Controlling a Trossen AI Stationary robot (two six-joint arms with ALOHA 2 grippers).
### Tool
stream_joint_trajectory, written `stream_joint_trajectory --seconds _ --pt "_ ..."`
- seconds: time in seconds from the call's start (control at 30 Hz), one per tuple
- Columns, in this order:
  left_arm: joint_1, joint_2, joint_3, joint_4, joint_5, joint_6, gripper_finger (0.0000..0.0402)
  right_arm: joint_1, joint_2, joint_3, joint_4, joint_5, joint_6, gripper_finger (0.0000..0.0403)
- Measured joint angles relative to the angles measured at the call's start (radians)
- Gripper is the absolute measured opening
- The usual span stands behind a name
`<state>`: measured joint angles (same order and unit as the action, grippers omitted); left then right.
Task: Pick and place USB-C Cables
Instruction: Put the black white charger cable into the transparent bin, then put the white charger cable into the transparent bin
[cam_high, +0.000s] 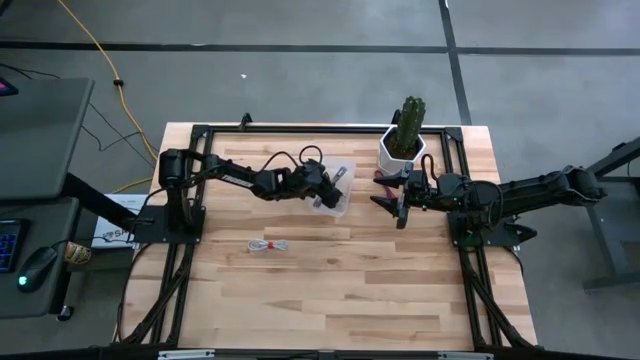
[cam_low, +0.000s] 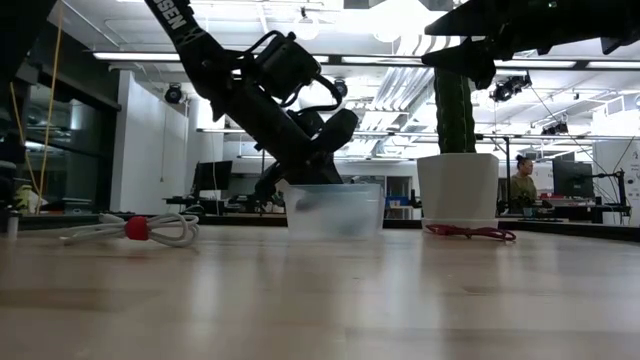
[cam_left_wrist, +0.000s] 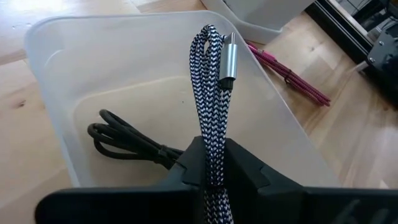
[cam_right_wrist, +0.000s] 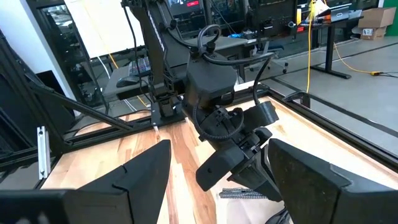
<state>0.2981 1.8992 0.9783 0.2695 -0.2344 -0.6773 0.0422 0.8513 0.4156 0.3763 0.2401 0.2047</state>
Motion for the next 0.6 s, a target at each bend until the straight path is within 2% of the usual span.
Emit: stream_joint_trajectory --seconds 0.27,0.6 --pt "0.000 0.000 0.000 0.000 0.000 0.001 0.0055 0.000 0.000 0.000 0.000 0.000 0.000 0.0261" --pt "0.000 0.000 0.000 -0.001 -0.002 0.026 0.0061 0.000 0.000 0.000 0.000 0.000 0.000 0.0261"
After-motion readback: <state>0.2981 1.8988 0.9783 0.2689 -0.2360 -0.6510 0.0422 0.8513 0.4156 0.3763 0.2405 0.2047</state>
